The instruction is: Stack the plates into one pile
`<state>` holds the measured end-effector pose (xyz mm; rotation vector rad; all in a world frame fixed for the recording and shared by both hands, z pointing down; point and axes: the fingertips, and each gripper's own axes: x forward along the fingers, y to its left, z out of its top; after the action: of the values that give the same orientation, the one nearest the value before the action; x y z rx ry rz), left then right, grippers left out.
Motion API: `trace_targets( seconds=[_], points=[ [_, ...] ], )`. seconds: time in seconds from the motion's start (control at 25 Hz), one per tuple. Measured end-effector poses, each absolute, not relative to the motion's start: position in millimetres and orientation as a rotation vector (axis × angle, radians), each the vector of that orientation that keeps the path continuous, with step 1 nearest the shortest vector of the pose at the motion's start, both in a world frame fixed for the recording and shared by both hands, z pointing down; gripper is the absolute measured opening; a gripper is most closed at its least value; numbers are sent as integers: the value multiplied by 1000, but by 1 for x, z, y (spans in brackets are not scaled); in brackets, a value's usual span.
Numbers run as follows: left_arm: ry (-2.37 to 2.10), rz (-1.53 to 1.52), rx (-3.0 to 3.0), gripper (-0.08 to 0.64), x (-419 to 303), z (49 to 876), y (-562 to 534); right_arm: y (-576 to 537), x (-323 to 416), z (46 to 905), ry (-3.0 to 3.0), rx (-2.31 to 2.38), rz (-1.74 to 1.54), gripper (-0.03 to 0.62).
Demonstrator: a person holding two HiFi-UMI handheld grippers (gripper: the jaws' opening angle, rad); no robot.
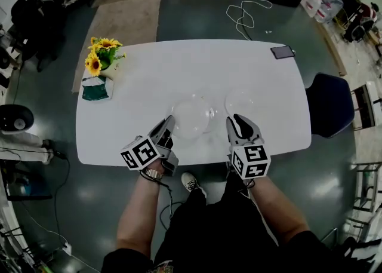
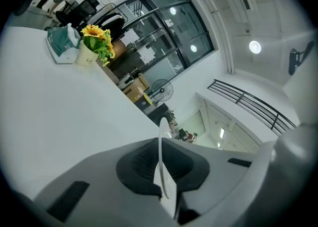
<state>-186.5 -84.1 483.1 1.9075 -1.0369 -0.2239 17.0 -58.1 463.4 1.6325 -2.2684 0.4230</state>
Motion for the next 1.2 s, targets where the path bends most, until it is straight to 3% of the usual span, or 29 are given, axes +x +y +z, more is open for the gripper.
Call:
trace_targets(
  seconds=[0.56,1.2],
  points=[
    [-1094,-189,1759,28,-111,531,-93,-78,100,488,-2284,1573,510,80],
    [-1212,-163,1620,28,-105,580,-102,-100,131,517,-2309,1438,557,72]
  ],
)
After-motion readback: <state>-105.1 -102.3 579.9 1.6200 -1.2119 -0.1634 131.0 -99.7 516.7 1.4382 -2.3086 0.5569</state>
